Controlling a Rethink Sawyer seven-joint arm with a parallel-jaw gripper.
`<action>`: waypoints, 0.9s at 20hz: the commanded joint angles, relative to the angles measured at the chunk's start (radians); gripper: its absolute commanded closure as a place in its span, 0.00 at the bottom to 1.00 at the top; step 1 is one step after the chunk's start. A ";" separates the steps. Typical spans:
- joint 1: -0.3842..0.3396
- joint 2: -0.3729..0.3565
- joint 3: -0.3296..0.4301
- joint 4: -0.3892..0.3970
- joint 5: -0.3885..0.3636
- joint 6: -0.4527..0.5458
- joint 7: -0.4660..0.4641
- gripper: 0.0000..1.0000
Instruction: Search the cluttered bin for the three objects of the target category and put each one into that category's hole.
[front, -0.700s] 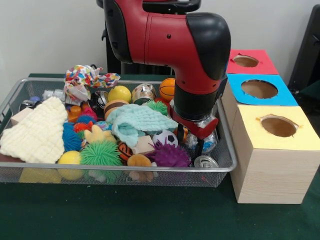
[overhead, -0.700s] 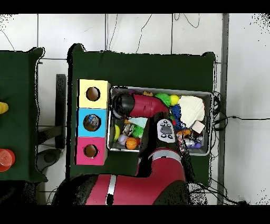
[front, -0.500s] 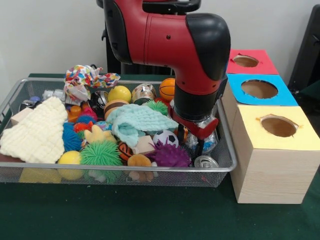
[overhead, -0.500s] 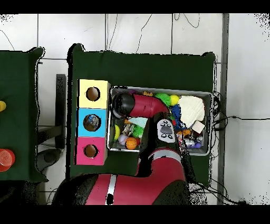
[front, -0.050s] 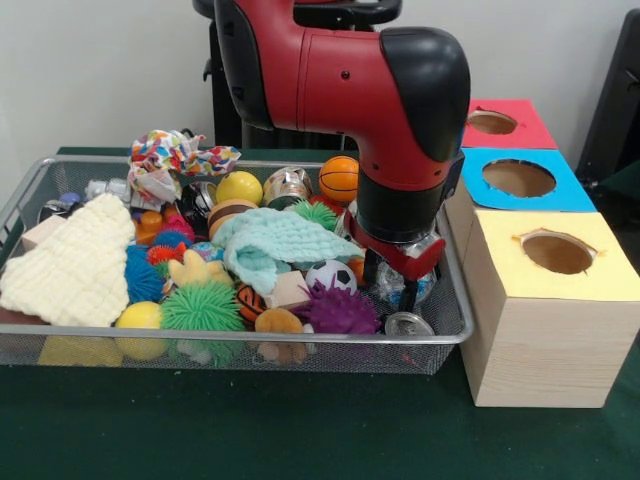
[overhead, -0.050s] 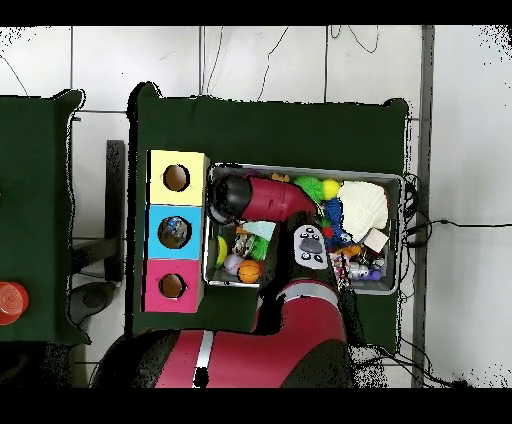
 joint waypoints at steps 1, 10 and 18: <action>0.006 0.000 0.016 -0.065 0.069 0.060 0.164 0.00; 0.026 -0.015 -0.004 -0.051 0.095 0.077 0.166 0.00; 0.027 0.045 -0.010 -0.038 0.094 0.106 0.137 0.00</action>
